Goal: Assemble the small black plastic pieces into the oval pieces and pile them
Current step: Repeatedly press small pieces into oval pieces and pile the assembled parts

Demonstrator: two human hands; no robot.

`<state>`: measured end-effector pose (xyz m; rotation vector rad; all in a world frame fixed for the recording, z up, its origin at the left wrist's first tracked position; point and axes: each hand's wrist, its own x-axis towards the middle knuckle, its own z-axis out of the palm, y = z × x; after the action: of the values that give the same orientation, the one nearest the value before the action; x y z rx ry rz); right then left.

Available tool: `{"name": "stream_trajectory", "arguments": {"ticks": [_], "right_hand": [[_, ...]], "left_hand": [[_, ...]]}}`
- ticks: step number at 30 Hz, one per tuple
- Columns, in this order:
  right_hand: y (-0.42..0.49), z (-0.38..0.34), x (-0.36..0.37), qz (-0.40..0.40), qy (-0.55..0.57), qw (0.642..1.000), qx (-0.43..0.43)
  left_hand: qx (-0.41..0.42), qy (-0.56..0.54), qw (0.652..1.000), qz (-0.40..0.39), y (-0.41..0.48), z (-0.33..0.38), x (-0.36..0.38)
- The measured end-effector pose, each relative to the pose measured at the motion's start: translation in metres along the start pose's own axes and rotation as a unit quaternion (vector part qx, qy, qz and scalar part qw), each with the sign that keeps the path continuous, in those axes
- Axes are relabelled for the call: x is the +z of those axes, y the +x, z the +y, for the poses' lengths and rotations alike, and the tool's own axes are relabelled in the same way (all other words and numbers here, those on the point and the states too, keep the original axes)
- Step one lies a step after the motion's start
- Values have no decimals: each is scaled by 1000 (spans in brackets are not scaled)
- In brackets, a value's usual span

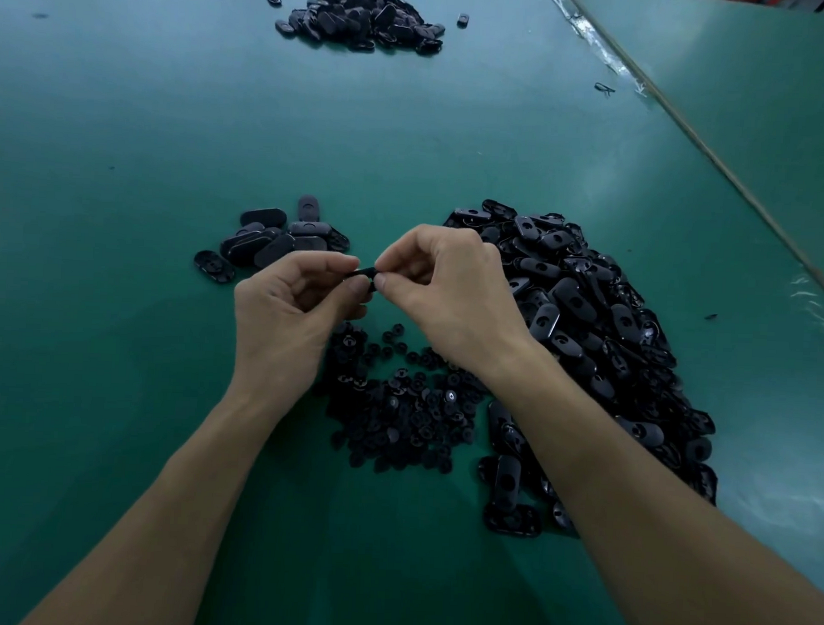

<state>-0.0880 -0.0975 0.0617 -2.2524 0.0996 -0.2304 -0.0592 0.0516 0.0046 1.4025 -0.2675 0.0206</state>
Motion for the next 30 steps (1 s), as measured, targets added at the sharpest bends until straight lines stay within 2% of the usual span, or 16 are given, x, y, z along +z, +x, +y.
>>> {"name": "stream_trajectory", "arguments": {"ticks": [10, 17, 22, 30], "right_hand": [[-1, -3, 3, -11, -10, 1000, -17], [-2, -4, 5, -19, -26, 999, -23], [-2, -7, 8, -2, -45, 999, -17], [-8, -17, 14, 3, -146, 988, -49]], "left_hand": [[-11, -2, 1000, -26, -1, 0, -2], [-20, 1, 1000, -18, -1, 0, -2], [-8, 11, 1000, -26, -1, 1, -3], [26, 51, 998, -30, -2, 3, -2]]}}
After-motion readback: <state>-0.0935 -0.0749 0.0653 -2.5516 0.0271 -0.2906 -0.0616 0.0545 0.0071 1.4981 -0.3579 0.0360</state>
